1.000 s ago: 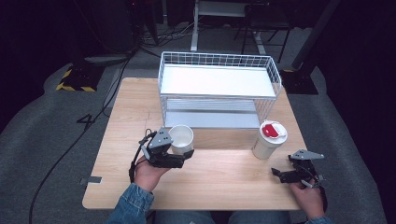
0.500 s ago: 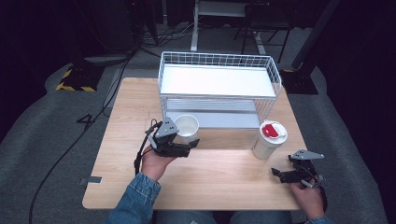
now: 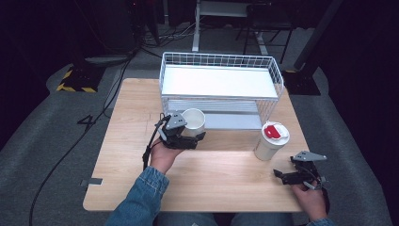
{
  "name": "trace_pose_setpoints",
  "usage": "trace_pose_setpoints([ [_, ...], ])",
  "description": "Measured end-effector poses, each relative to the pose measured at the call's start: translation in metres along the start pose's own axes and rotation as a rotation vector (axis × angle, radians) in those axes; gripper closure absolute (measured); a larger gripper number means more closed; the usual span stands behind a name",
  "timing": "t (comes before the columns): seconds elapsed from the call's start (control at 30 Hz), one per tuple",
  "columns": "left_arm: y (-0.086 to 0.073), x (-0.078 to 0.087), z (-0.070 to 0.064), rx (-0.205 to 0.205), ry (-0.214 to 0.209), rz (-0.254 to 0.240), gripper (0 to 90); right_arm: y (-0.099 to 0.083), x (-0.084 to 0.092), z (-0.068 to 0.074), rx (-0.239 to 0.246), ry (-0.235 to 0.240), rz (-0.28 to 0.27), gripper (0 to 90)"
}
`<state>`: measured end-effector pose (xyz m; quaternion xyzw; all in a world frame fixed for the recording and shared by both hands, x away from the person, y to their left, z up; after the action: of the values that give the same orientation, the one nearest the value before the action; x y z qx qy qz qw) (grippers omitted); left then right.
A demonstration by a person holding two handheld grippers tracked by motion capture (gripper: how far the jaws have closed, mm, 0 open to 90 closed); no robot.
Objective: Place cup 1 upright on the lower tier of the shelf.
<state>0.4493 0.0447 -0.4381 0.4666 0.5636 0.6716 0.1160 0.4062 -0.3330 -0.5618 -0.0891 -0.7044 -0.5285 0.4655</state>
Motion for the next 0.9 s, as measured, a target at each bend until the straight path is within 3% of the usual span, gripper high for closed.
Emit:
trace_pose_setpoints([
  [0.53,0.006,-0.038,0.007,0.027,0.056,-0.038,22.3,0.000,0.000,0.000,0.000,0.000,0.000,1.7],
  [0.9,0.004,-0.059,0.012,0.045,0.084,-0.023,22.3,0.000,0.000,0.000,0.000,0.000,0.000,1.7],
])
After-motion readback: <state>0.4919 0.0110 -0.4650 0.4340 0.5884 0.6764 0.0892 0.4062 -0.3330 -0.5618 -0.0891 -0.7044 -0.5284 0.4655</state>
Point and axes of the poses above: each handheld gripper's, and its own axes: x roughly backward along the jaws, y roughly out of its top, z roughly to its left, the point moved 8 cm from there along -x, roughly forward along the jaws, and after that the axes turned 4 degrees about z, right-handed, at the moved point
